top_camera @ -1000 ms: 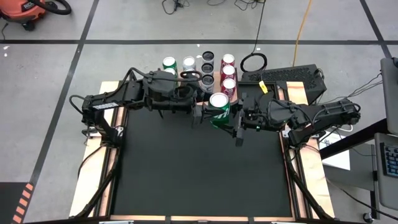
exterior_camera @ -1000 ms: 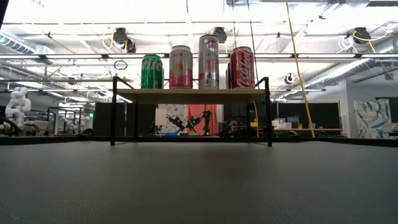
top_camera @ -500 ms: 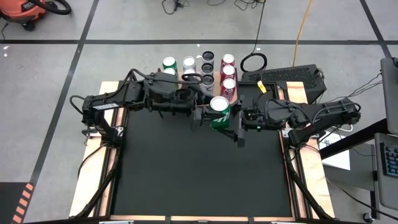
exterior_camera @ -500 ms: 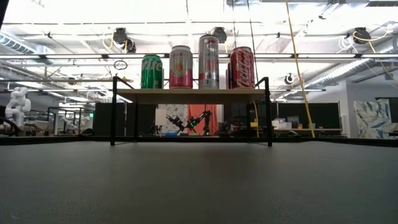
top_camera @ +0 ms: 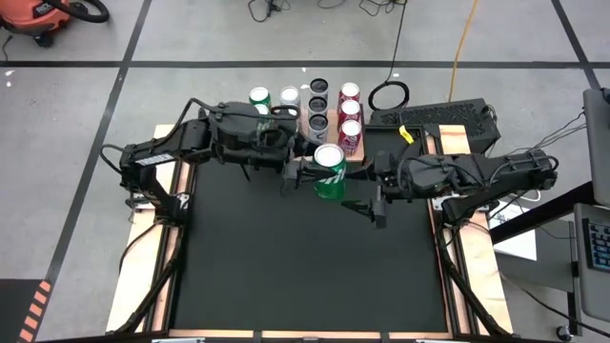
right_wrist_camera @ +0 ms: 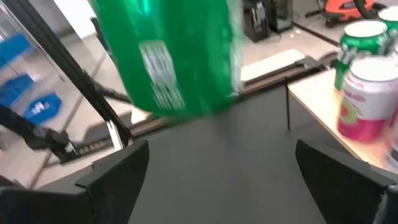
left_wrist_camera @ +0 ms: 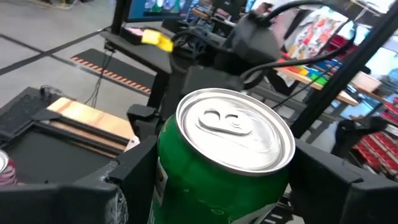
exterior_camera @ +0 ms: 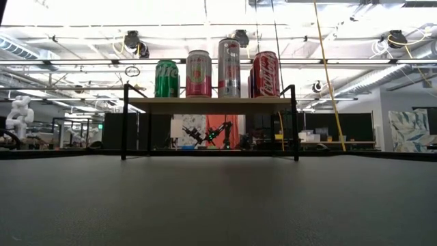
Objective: Place canned beverage on shelf
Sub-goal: Put the green soda can aligned with the other green soda cans on the shelf
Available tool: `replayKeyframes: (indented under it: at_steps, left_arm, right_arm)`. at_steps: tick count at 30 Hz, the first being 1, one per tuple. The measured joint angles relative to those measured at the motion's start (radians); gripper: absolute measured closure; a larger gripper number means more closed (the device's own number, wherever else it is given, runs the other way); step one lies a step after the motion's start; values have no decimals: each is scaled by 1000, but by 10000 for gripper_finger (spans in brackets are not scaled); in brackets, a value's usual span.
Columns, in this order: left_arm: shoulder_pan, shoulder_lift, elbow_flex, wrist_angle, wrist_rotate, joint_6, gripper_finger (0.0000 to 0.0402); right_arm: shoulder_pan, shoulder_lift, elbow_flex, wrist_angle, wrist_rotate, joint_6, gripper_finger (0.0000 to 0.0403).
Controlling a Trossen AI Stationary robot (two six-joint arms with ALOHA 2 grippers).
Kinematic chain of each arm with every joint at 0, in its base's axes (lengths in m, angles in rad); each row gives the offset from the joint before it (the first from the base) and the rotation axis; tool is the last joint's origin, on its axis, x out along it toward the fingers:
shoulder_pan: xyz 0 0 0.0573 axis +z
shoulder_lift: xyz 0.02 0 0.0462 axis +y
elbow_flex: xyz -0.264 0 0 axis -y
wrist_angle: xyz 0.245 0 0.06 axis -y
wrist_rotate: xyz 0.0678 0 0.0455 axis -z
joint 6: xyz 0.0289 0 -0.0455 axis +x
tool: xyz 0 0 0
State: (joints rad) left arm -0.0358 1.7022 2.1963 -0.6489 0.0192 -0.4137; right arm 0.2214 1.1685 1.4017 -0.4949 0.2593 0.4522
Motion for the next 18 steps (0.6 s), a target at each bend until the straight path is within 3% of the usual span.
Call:
replayKeyframes:
  at_steps: [5,10,18]
  left_arm:
    - [29,-48,0,-47,60,56,117]
    - [72,-126,0,-117,58,127,117]
    - [155,-242,1,-255,57,238,117]
  right_arm:
    - [5,-22,0,-70,-24,5,18]
    - [16,-42,0,-90,-80,23,18]
    - [64,-51,0,-76,-82,34,18]
